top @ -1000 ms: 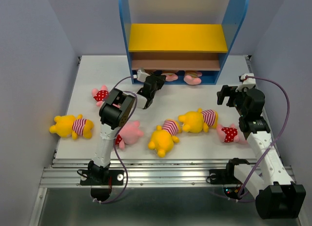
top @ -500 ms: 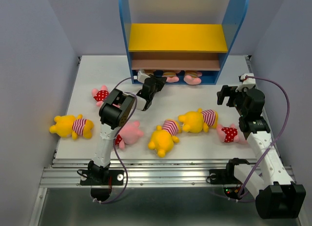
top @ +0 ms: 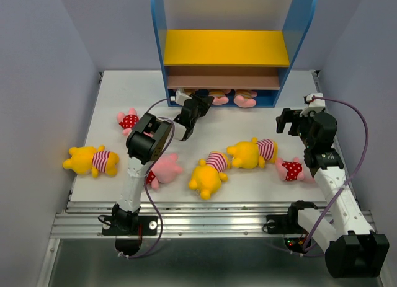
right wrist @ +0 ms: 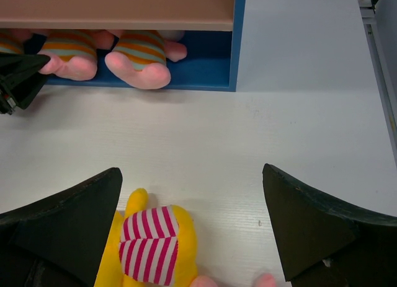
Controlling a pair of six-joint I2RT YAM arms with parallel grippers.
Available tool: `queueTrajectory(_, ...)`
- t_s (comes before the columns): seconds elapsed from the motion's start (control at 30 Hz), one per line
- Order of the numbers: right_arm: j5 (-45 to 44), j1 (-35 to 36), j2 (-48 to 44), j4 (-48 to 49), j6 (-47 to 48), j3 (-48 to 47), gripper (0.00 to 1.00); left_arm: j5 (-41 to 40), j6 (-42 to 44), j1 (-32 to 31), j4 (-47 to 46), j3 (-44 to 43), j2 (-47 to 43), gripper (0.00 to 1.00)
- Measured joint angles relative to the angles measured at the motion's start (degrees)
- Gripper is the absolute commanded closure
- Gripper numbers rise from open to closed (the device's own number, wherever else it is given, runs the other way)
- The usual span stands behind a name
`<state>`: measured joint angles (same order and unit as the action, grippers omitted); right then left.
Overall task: Place and organize the stuffed toys onto the shelf
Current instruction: Adjust the position of the stuffed toy
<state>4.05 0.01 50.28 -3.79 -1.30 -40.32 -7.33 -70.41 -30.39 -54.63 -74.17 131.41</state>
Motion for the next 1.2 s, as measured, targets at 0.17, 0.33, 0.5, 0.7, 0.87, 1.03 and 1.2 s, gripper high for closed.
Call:
queueTrajectory(0.17, 0.0, 0.0, 0.11, 0.0, 0.0, 0.0, 0.0, 0.24, -0.31, 0.0, -0.04, 0.33, 0.0, 0.36)
queueTrajectory(0.33, 0.0, 0.0, 0.11, 0.0, 0.0, 0.0, 0.0, 0.48, -0.72, 0.0, -0.5, 1.84, 0.0, 0.25)
queueTrajectory(0.5, 0.0, 0.0, 0.28, 0.0, 0.0, 0.0, 0.0, 0.74, -0.92, 0.0, -2.93, 4.85, -0.2, 0.23)
queueTrajectory(0.7, 0.02, 0.0, 0.74, 0.0, 0.0, 0.0, 0.0, 1.57, -0.52, 0.15, -6.27, 9.44, -2.45, 0.2)
queueTrajectory(0.87, 0.02, 0.0, 0.74, 0.0, 0.0, 0.0, 0.0, 2.64, -0.33, 0.57, -8.37, 10.91, -3.08, 0.2)
queueTrajectory(1.03, 0.04, 0.0, 0.74, 0.0, 0.0, 0.02, 0.0, 3.1, -0.33, 0.92, -9.29, 10.97, -3.08, 0.24)
queueTrajectory(1.2, 0.04, 0.0, 0.76, 0.81, 0.0, 0.02, 0.0, 3.72, -0.35, 1.14, -8.24, 9.86, -3.08, 0.31)
